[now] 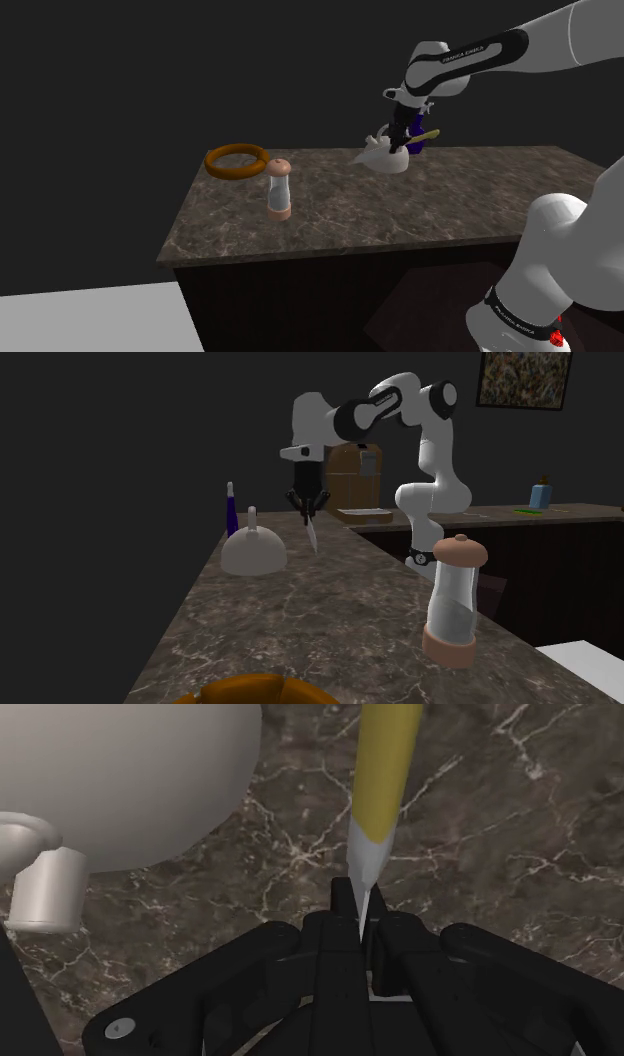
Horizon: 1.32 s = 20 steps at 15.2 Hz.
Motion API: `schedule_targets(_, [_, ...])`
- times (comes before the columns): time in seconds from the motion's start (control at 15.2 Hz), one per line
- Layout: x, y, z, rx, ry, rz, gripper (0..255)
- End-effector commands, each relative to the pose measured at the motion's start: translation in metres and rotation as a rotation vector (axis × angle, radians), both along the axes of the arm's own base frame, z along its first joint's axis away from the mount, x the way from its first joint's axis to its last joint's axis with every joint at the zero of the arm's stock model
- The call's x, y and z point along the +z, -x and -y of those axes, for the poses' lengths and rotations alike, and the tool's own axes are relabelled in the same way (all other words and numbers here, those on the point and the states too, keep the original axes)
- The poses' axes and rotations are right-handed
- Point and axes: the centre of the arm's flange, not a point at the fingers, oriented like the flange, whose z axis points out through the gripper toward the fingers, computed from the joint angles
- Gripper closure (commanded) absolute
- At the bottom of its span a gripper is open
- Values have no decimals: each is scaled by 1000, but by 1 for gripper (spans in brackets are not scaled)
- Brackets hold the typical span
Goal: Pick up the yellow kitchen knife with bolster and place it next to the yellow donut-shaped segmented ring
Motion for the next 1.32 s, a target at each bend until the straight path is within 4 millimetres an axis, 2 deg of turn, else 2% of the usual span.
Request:
schedule_targets(0.0, [1, -11, -19, 0, 0, 0, 255])
schedule_targets(1.25, [1, -136, -236, 0, 0, 0, 255])
